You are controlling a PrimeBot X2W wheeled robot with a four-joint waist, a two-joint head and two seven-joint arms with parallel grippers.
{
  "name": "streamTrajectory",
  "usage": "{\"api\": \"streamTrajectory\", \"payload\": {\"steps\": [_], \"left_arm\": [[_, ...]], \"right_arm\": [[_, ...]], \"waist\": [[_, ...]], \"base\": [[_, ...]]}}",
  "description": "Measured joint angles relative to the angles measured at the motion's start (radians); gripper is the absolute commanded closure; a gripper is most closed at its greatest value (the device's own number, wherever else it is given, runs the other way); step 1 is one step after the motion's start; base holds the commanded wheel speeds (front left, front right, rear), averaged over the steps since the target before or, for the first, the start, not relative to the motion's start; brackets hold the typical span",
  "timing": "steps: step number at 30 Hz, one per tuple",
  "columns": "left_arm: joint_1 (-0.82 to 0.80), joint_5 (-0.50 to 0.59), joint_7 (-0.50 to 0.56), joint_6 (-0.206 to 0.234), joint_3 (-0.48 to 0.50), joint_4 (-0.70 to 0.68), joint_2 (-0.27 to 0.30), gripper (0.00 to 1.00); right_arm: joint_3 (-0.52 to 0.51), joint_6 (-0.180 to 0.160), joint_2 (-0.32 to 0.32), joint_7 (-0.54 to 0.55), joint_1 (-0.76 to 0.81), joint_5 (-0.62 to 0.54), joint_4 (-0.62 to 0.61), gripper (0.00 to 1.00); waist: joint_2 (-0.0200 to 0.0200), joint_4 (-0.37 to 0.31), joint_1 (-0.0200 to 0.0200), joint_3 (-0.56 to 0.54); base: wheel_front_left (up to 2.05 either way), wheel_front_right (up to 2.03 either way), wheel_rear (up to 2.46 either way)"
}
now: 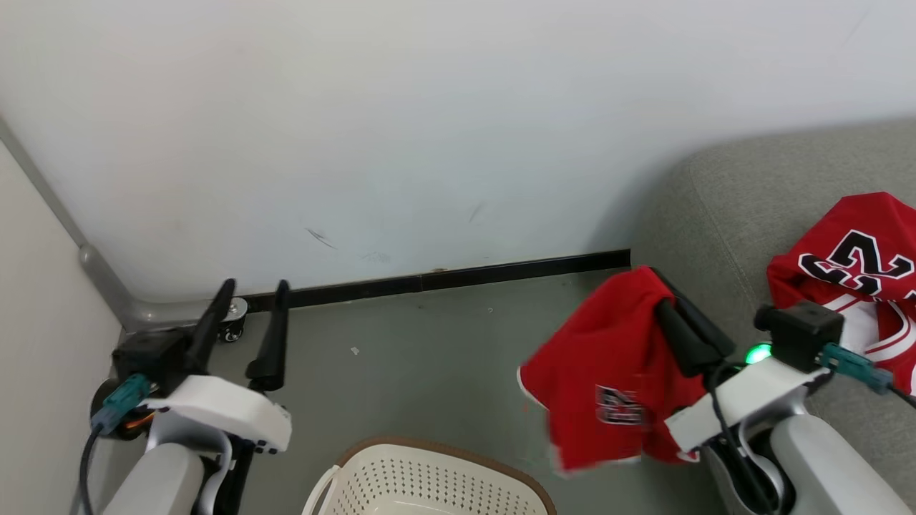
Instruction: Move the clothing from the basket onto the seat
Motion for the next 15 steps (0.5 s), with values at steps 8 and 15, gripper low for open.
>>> {"api": "streamTrajectory", "payload": {"steps": [8, 15], "left_arm": [[0.065, -0.002, -0.071, 0.026, 0.09, 0.002, 0.033, 0.0], [0.142, 0.006, -0.084, 0.034, 0.115, 0.005, 0.051, 0.0]], "right_arm": [[-0.122, 0.0, -0.019, 0.0, 0.067, 0.0, -0.018, 1.0], [-0.181, 0.0, -0.011, 0.0, 0.122, -0.011, -0.051, 1.0]], "waist": [[0.0, 0.007, 0.0, -0.001], [0.0, 0.007, 0.0, -0.009]], "base": [[0.0, 0.0, 0.0], [0.0, 0.0, 0.0]]}}
